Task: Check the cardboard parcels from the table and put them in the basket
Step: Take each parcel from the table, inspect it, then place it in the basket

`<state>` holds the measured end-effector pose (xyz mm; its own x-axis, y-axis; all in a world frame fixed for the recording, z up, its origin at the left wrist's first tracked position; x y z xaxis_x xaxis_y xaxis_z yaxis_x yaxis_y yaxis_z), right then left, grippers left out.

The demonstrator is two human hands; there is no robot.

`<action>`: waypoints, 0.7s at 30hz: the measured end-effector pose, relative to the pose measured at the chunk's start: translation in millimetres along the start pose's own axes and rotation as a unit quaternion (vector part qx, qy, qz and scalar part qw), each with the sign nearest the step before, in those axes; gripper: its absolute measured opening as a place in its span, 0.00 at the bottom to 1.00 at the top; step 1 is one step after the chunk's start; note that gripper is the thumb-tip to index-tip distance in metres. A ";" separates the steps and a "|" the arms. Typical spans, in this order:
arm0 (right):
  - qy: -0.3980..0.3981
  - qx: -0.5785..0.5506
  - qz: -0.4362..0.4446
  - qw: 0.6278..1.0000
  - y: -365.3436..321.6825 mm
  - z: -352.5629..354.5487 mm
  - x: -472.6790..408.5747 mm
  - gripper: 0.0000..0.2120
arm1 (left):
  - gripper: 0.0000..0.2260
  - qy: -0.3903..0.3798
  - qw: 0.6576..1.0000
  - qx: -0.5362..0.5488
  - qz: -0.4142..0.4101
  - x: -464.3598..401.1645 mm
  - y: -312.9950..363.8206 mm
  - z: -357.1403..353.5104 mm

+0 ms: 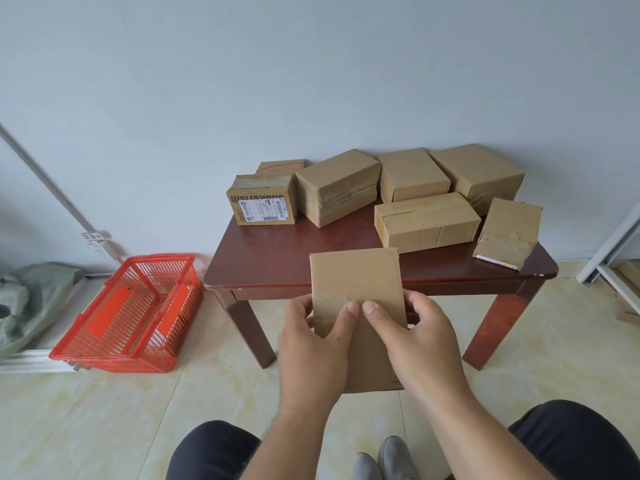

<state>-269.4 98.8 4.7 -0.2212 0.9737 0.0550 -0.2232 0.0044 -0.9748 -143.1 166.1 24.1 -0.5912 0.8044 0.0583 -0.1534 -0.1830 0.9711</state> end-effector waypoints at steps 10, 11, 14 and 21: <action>0.008 0.028 0.013 0.999 -4.8 2.0 2.2 0.18 | 0.23 0.014 1.000 -0.008 -0.016 -3.4 -1.0 0.1; 0.004 0.025 0.013 1.000 -3.5 0.6 4.0 0.18 | 0.22 0.019 1.000 -0.013 -0.017 -5.0 -0.7 1.2; 0.007 0.016 0.008 1.000 -1.6 -1.8 4.0 0.19 | 0.22 0.020 0.999 -0.025 -0.021 -3.7 -0.3 1.0; 0.012 0.030 0.016 0.999 -8.5 0.1 2.1 0.21 | 0.19 0.000 1.000 0.003 -0.010 3.1 0.0 -0.1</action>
<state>-268.1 100.8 13.1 -0.2060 0.9784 0.0171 -0.2726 -0.0406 -0.9613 -145.0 168.5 24.3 -0.5878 0.8080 0.0396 -0.1599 -0.1641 0.9734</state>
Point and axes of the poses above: each hand's wrist, its own x-axis away from the middle knuckle, its own z-axis out of the back of the hand, y = z × x, the point moved 1 cm from there along -x, towards the middle knuckle, and after that the axes turned 6 degrees about -y, right-handed, at the moved point
